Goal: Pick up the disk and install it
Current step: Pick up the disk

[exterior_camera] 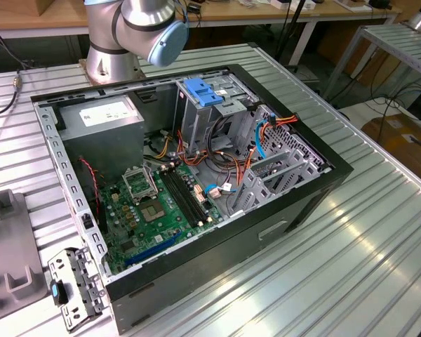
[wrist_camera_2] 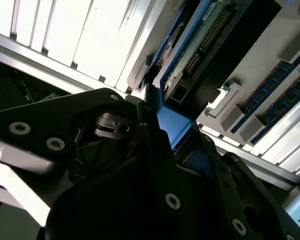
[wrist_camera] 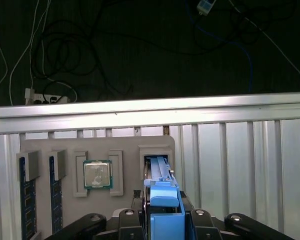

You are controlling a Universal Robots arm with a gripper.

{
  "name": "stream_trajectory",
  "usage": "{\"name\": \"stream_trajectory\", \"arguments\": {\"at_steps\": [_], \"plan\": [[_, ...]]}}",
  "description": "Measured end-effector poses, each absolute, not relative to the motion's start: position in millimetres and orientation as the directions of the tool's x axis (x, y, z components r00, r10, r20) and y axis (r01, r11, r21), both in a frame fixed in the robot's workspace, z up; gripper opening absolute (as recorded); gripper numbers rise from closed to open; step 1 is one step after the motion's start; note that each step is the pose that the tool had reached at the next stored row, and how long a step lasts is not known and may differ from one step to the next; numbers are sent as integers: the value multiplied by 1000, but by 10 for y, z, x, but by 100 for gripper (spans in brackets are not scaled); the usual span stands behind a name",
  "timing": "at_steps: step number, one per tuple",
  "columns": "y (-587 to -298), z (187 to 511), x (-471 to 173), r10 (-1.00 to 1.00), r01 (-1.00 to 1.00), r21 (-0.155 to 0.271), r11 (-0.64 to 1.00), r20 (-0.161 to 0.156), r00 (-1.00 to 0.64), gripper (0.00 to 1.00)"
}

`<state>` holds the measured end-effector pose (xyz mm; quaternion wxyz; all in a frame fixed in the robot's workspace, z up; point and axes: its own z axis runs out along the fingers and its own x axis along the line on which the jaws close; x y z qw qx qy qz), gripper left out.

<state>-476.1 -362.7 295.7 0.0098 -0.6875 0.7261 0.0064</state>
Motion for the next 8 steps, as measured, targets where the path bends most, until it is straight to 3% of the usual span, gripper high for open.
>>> {"name": "stream_trajectory", "arguments": {"at_steps": [8], "plan": [[-3627,2972,-4760,-998,-999,-4,54,-23,-54,37]]}}
